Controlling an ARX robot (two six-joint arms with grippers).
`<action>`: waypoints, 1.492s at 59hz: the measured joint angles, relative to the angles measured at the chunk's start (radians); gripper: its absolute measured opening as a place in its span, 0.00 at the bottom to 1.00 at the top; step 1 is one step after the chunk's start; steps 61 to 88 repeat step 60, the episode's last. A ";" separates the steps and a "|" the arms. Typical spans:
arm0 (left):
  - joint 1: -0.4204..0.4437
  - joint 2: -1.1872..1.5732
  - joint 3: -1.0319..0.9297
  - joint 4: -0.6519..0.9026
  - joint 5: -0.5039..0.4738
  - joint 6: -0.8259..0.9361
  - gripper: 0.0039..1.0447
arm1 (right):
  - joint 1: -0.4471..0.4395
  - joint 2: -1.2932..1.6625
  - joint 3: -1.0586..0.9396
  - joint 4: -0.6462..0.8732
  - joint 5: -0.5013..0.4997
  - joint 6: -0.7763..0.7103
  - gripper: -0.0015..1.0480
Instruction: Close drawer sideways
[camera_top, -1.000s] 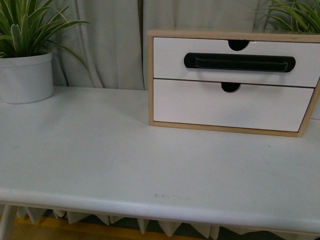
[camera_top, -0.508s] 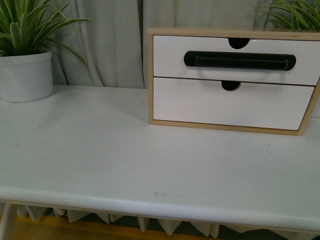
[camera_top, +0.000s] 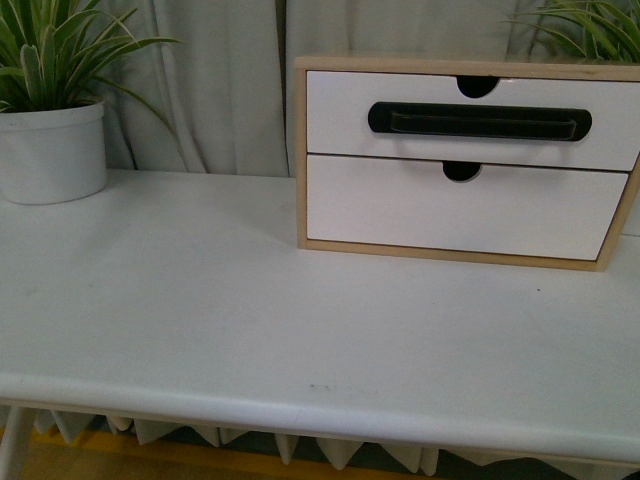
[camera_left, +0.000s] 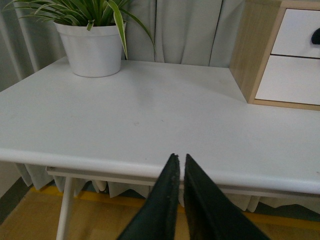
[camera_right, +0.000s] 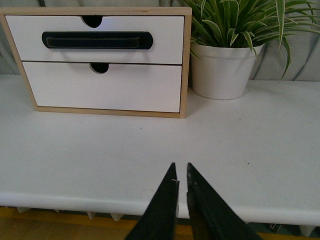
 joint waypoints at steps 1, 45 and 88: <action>0.000 0.000 0.000 0.000 0.000 0.000 0.23 | 0.000 0.000 0.000 0.000 0.000 0.000 0.15; 0.000 0.000 0.000 -0.001 0.000 0.000 0.94 | 0.000 0.000 0.000 0.000 0.000 0.002 0.91; 0.000 0.000 0.000 -0.001 0.000 0.000 0.94 | 0.000 0.000 0.000 0.000 0.000 0.002 0.91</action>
